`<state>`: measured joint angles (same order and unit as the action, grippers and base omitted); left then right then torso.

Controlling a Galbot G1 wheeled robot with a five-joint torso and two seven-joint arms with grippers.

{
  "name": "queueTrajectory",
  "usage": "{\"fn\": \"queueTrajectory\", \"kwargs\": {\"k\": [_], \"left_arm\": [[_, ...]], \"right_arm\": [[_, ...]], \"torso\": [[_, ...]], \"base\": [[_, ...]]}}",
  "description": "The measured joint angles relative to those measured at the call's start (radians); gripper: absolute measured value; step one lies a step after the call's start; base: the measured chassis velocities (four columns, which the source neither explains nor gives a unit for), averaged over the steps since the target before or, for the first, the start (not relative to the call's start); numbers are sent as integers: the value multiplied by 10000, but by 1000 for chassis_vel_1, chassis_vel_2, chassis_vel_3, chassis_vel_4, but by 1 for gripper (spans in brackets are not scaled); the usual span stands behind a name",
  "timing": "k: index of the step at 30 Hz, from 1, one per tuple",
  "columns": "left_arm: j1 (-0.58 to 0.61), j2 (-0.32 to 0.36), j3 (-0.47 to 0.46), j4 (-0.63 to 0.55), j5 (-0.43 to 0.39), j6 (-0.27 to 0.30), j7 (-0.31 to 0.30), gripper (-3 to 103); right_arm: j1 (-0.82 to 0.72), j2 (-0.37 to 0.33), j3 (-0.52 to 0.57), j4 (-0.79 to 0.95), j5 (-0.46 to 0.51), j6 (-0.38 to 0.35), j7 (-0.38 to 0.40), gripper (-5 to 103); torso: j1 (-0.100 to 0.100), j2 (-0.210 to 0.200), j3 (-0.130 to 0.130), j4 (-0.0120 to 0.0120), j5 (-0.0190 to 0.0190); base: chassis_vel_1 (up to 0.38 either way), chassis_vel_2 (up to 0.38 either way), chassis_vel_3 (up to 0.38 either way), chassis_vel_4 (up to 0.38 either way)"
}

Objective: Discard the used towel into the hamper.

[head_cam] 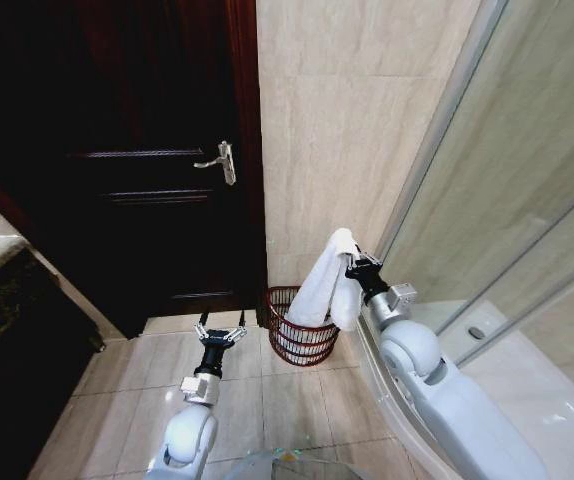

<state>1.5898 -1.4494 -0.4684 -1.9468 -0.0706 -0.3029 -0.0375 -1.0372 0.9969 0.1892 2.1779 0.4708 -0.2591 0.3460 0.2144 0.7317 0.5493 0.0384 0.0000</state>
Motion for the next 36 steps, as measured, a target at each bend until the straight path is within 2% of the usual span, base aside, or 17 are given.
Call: {"fn": "queueTrajectory", "kwargs": {"k": [12,17,21,30,36], "left_arm": [[135,-44,-84,-223,69,23,-28,100],[207,-58,-123,-201,78,-34,-31,100],[220,-92,-139,-156,67,-101,-33,100],[265,-63,-140,-120,44,-134,27,100],[316,-40,-143,-158,42,-135,114,100]], "right_arm": [[929,-116,-141,-512,541,-34,119,5],[1873,-336,-384,-782,1026,-147,180,5],[2155,-4,-833,-1307,1368,-198,372,5],[2038,497,-927,-2001,1424,-238,315,5],[2218,769,-976,-2364,1428,-316,337,5]], "torso": [[4,8,7,0,3],[5,12,7,0,-2],[7,12,9,1,2],[0,-1,-1,0,0],[-119,-263,-139,0,-1]], "base": [[0,0,0,0],[0,0,0,0],[0,0,0,0],[0,0,0,0],[0,0,0,0]]}}
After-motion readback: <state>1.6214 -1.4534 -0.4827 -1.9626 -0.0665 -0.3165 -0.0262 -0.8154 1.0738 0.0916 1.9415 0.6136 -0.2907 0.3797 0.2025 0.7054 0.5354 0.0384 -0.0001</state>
